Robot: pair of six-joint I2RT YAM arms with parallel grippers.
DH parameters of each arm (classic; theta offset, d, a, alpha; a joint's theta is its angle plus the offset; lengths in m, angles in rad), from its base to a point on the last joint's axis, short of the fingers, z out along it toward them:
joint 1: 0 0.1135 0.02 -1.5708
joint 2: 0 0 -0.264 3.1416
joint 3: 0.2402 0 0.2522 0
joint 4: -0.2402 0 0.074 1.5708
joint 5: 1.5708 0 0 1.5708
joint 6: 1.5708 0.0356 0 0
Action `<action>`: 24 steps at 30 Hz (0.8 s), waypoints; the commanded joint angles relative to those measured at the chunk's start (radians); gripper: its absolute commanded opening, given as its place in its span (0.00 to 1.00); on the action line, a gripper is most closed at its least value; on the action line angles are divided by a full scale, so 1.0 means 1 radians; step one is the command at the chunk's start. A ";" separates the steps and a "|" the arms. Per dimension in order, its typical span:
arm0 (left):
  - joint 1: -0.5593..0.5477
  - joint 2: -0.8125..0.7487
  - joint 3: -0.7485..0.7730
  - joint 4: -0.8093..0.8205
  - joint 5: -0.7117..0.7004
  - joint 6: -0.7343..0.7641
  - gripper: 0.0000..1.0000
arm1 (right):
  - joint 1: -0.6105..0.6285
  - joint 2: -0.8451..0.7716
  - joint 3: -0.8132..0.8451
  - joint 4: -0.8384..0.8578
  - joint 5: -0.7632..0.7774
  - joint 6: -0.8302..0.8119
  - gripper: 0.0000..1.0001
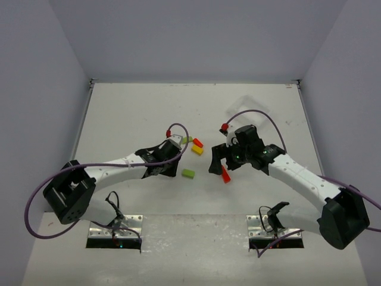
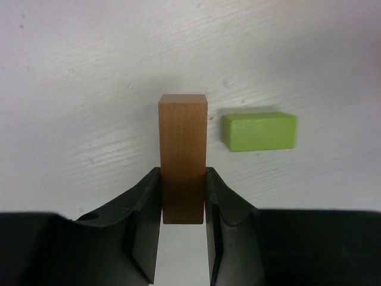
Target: Build the wood block tower
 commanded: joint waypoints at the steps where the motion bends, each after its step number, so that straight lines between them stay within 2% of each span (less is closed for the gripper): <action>1: -0.059 -0.111 0.112 0.003 -0.008 -0.143 0.02 | -0.005 -0.054 -0.008 0.010 0.082 0.068 0.99; 6: -0.166 -0.077 0.196 -0.030 -0.154 -0.356 0.05 | -0.005 -0.144 -0.032 -0.022 0.357 0.193 0.99; 11: -0.335 0.072 0.301 -0.134 -0.285 -0.622 0.07 | -0.020 -0.207 -0.047 -0.089 0.549 0.279 0.99; 15: -0.396 0.199 0.385 -0.180 -0.310 -0.769 0.07 | -0.028 -0.230 -0.057 -0.124 0.628 0.295 0.99; 21: -0.431 0.348 0.493 -0.202 -0.315 -0.861 0.11 | -0.036 -0.250 -0.070 -0.125 0.646 0.302 0.99; 24: -0.440 0.393 0.520 -0.204 -0.327 -0.896 0.17 | -0.038 -0.250 -0.071 -0.125 0.642 0.299 0.99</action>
